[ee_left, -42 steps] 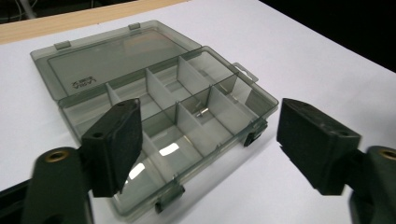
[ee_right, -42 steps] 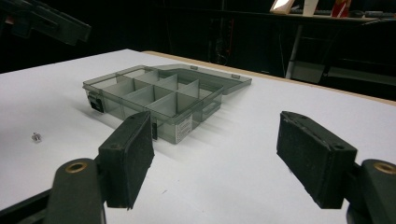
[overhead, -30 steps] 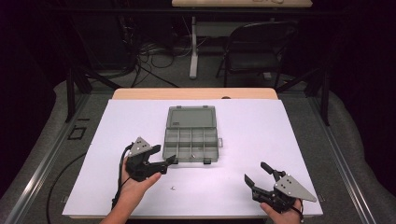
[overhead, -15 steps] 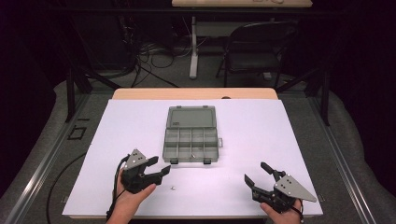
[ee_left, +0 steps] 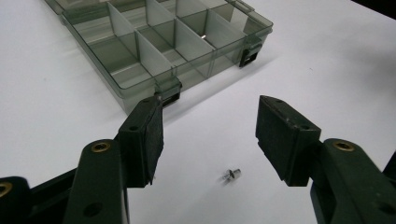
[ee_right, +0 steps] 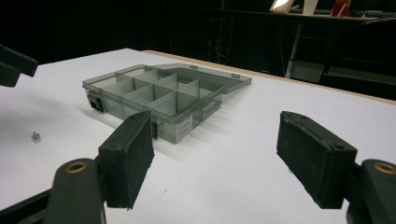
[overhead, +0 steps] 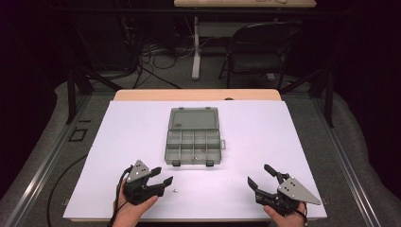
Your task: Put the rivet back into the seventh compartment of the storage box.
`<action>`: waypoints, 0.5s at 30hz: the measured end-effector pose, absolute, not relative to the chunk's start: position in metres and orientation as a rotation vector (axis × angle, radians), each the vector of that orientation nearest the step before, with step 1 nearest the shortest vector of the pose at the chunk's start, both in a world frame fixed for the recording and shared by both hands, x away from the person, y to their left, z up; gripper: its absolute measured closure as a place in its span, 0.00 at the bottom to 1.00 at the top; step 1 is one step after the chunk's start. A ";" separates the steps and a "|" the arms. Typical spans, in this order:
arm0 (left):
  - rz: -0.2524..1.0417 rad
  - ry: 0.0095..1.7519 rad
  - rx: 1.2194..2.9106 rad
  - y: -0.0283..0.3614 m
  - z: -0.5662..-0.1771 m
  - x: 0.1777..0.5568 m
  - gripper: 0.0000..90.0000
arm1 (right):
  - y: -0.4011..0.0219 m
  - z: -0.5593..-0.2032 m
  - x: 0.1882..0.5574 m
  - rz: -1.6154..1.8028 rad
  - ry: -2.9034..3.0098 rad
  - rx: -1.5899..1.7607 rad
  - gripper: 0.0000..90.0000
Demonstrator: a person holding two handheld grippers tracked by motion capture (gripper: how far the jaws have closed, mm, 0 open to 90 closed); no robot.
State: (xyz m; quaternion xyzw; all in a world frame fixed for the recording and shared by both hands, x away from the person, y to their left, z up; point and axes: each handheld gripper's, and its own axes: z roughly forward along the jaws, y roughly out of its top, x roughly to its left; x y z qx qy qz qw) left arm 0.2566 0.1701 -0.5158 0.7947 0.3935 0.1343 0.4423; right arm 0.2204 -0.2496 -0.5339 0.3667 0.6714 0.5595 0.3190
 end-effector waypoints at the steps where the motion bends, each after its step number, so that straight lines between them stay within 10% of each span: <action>1: 0.330 0.976 1.974 0.170 -0.517 0.256 0.46 | -0.250 -0.534 0.220 1.471 1.766 0.964 0.30; 15: 0.324 0.992 2.007 0.167 -0.532 0.255 0.58 | -0.251 -0.533 0.220 1.466 1.767 0.965 0.30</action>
